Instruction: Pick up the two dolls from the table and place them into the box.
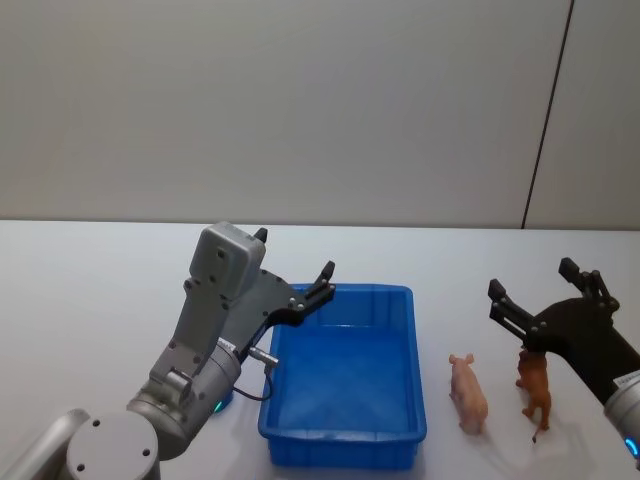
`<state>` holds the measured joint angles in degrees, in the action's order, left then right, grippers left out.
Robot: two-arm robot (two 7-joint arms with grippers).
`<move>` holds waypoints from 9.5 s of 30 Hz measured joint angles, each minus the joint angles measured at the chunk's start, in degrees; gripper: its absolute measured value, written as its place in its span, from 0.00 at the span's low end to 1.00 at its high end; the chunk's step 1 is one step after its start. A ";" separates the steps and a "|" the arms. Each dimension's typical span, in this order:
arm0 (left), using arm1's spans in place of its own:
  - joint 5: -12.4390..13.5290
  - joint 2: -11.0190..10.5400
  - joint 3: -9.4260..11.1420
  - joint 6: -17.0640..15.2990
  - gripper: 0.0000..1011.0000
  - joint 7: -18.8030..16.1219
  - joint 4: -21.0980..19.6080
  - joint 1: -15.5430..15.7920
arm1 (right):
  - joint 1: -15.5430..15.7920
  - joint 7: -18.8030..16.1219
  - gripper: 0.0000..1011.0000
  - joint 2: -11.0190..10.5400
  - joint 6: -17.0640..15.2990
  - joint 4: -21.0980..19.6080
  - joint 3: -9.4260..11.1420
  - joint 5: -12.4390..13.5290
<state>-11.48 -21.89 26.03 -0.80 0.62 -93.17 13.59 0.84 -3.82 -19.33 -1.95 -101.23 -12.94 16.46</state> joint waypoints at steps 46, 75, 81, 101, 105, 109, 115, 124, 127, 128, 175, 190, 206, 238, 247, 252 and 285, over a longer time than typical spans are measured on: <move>0.00 0.00 0.00 0.00 0.99 0.00 0.00 0.00 | -0.03 2.91 0.99 0.57 -1.64 0.14 0.36 0.09; 0.00 0.00 0.00 0.00 0.99 0.00 0.00 0.00 | -2.48 7.39 0.99 3.26 -11.95 9.69 0.60 0.63; 0.00 0.00 0.00 0.00 0.99 0.00 0.00 0.00 | -3.16 7.31 0.99 4.05 -13.25 11.96 0.21 0.13; 0.00 0.00 0.00 0.00 0.99 0.00 0.00 0.00 | -4.59 8.56 0.71 6.16 -17.25 16.49 -0.39 -0.01; 0.00 0.00 0.00 0.00 0.99 0.00 0.00 0.00 | -4.81 8.88 0.59 6.57 -18.21 17.15 -0.44 0.37; 0.00 0.00 0.00 0.00 0.99 0.00 0.00 0.00 | -4.93 8.98 0.47 6.84 -18.71 17.46 -0.47 0.58; 0.00 0.00 0.00 0.00 0.99 0.00 0.00 0.00 | -4.95 8.91 0.29 7.02 -18.63 17.51 -0.54 0.37; 0.00 0.00 0.00 0.00 0.99 0.00 0.00 0.00 | -4.59 8.10 0.28 7.00 -15.83 15.88 -0.75 -1.79; 0.00 0.00 0.00 0.00 0.99 0.00 0.00 0.00 | -4.42 7.65 0.28 6.90 -14.60 15.03 -0.83 -2.61; 0.00 0.00 0.00 0.00 0.99 0.00 0.00 0.00 | -4.35 7.37 0.28 6.87 -13.93 14.60 -0.88 -3.06; 0.00 0.00 0.00 0.00 0.99 0.00 0.00 0.00 | -14.78 -13.92 0.79 16.06 -2.94 23.77 -8.17 -12.64; 0.00 0.00 0.00 0.00 0.99 0.00 0.00 0.00 | -13.25 -6.57 0.99 15.64 -4.00 23.42 -7.89 -13.33; 0.00 0.00 0.00 0.00 0.99 0.00 0.00 0.00 | -6.55 3.07 0.99 11.62 -6.74 15.79 -6.03 -12.83; 0.00 0.00 0.00 0.00 0.99 0.00 0.00 0.00 | -4.06 5.18 0.93 10.96 -9.94 18.86 -5.26 -11.72; 0.00 0.00 0.00 0.00 0.99 0.00 0.00 0.00 | -5.15 4.67 0.70 11.95 -9.11 21.77 -5.35 -10.94; 0.00 0.00 0.00 0.00 0.99 0.00 0.00 0.00 | -5.72 4.37 0.54 12.41 -8.32 22.95 -5.35 -10.60; 0.00 0.00 0.00 0.00 0.99 0.00 0.00 0.00 | -7.09 0.56 0.38 13.35 -1.38 18.22 -5.10 -10.95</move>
<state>-11.48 -21.89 26.02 -0.79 0.62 -93.18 13.59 -6.25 -3.26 -5.98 -3.33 -83.01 -18.04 5.52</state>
